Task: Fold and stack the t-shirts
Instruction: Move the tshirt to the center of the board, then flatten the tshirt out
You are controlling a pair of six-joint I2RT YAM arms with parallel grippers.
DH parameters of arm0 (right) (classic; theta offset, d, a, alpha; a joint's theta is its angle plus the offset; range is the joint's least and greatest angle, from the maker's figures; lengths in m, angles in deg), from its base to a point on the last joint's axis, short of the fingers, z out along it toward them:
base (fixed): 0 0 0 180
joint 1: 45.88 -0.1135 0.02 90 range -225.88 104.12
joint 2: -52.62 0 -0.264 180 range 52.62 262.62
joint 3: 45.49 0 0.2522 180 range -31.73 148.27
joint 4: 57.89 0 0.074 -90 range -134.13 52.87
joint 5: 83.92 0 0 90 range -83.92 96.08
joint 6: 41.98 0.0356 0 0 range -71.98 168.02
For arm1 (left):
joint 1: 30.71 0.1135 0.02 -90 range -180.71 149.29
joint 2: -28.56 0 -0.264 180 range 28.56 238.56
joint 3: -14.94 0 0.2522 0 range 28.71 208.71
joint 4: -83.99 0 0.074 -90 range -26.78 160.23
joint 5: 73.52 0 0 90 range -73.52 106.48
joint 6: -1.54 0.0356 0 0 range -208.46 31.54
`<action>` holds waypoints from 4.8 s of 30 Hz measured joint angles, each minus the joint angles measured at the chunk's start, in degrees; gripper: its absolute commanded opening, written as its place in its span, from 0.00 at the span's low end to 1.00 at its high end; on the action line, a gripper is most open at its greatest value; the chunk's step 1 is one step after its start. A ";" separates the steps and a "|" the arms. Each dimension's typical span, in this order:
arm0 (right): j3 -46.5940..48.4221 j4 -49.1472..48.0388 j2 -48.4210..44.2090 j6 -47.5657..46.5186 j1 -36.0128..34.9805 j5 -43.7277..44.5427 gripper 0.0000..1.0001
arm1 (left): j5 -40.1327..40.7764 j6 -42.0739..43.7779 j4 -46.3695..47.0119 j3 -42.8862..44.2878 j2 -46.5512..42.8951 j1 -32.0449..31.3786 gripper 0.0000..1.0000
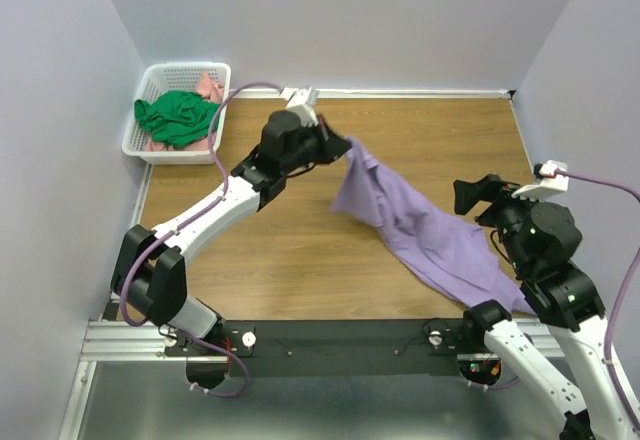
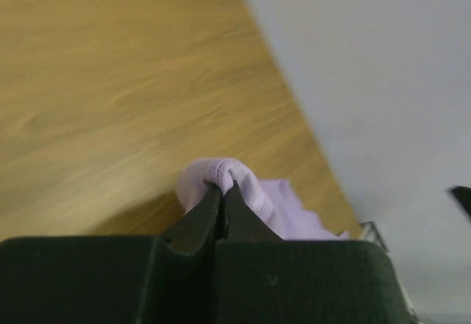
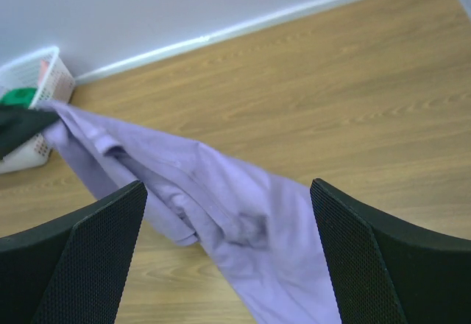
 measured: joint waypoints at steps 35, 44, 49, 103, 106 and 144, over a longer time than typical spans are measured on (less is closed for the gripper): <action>-13.73 7.69 38.32 23.85 0.02 2.34 0.78 | 8.04 5.64 -9.79 -25.79 -5.40 23.34 0.00; -14.10 12.90 37.77 34.51 4.04 6.51 0.76 | 8.02 7.89 -10.21 -24.52 -5.33 23.34 0.00; -15.85 14.64 33.94 38.66 6.86 7.45 0.75 | 7.87 8.81 -10.21 -24.50 -5.33 23.34 0.00; 32.46 4.92 65.55 26.16 7.93 8.04 0.01 | 4.74 11.74 -10.25 -24.15 -2.82 23.37 0.00; 39.65 0.33 73.26 23.67 7.93 7.80 0.01 | 4.92 11.80 -10.64 -23.10 -1.64 23.37 0.00; 5.16 -9.53 49.07 9.77 7.13 -10.43 0.58 | 18.58 10.47 -24.13 -23.61 -12.17 22.38 0.88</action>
